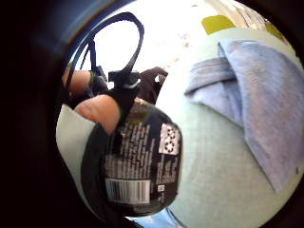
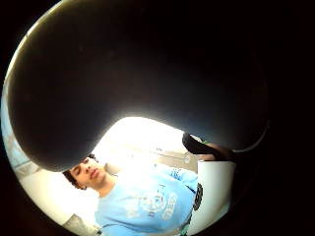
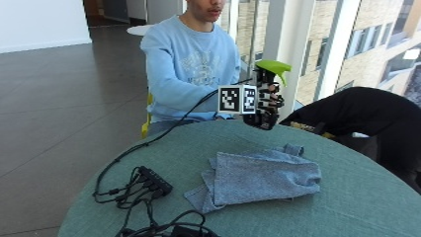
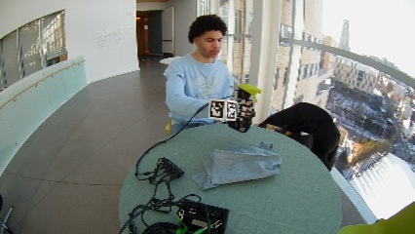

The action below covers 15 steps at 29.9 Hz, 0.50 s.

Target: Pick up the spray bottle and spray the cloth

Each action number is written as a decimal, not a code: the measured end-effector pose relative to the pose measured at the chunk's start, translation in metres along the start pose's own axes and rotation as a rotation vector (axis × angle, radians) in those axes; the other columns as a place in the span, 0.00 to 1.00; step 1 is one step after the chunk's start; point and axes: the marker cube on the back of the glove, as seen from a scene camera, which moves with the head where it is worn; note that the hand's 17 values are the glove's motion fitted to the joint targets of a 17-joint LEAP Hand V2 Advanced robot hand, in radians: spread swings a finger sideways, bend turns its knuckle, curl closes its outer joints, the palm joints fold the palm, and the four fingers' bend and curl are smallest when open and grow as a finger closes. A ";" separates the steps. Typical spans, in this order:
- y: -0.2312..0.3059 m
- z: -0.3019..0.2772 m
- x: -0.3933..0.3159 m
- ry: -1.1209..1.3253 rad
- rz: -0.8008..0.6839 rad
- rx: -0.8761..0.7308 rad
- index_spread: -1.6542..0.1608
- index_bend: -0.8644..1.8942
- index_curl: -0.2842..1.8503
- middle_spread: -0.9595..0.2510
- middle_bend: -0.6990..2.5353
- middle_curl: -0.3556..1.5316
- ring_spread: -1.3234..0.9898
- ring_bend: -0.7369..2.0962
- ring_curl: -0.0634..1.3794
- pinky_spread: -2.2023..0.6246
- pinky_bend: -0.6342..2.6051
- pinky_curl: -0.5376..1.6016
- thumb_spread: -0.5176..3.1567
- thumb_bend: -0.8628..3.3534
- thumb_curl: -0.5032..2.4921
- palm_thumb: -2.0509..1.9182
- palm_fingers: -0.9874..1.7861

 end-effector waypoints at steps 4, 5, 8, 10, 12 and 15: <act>-0.023 0.048 0.007 -0.070 -0.043 0.004 0.78 0.37 0.33 0.71 0.33 0.45 0.55 0.43 0.32 0.87 0.24 0.37 0.37 0.20 0.38 0.76 0.73; -0.028 0.058 0.009 -0.079 -0.048 0.001 0.78 0.37 0.33 0.71 0.33 0.45 0.55 0.43 0.31 0.87 0.24 0.37 0.37 0.20 0.38 0.76 0.73; -0.042 0.085 0.016 -0.086 -0.067 -0.005 0.78 0.37 0.33 0.71 0.33 0.45 0.54 0.43 0.31 0.87 0.24 0.37 0.37 0.20 0.38 0.76 0.73; -0.051 0.097 0.021 -0.081 -0.077 0.004 0.78 0.37 0.33 0.71 0.33 0.45 0.54 0.42 0.31 0.87 0.24 0.37 0.37 0.20 0.38 0.76 0.73; -0.058 0.105 0.026 -0.076 -0.081 0.021 0.78 0.37 0.33 0.71 0.33 0.45 0.54 0.42 0.31 0.87 0.24 0.36 0.37 0.20 0.38 0.76 0.73; -0.063 0.112 0.034 -0.061 -0.083 0.028 0.78 0.37 0.33 0.71 0.33 0.45 0.54 0.42 0.31 0.87 0.24 0.36 0.37 0.20 0.38 0.76 0.73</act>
